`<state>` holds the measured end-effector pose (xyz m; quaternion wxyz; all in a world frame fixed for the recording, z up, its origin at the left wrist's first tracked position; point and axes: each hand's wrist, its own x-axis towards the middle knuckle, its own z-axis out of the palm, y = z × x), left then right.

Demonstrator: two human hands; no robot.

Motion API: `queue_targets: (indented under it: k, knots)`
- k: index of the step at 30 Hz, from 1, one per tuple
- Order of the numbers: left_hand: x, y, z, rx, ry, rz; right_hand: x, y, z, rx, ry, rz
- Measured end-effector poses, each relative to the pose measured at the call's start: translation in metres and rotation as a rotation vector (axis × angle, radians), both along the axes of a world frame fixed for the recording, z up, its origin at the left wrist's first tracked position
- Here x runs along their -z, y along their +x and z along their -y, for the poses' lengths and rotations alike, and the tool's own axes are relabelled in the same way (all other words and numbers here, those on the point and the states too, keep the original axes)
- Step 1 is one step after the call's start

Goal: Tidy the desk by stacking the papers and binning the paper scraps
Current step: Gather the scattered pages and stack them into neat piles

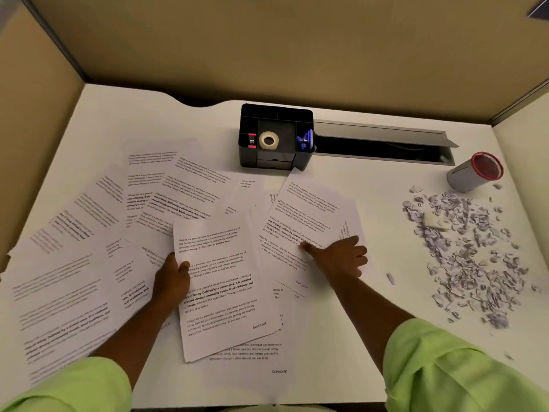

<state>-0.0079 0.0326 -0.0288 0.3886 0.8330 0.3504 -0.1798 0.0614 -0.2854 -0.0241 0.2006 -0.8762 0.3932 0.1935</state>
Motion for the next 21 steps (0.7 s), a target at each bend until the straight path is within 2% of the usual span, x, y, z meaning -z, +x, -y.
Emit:
queue_targets:
  k: [9,14,17,21]
  knots:
    - [0.002,-0.003,0.001,0.014,0.005,-0.001,0.006,0.007,-0.015,0.012,0.022,-0.027]
    - [0.001,-0.004,0.002,0.017,-0.003,-0.011,0.007,0.008,-0.014,0.045,0.188,0.019]
    - [0.001,-0.004,0.002,-0.002,-0.015,-0.025,0.004,0.004,-0.006,0.042,0.236,0.119]
    - [0.001,-0.004,0.002,-0.025,-0.040,-0.021,-0.002,-0.004,0.013,-0.091,0.152,0.236]
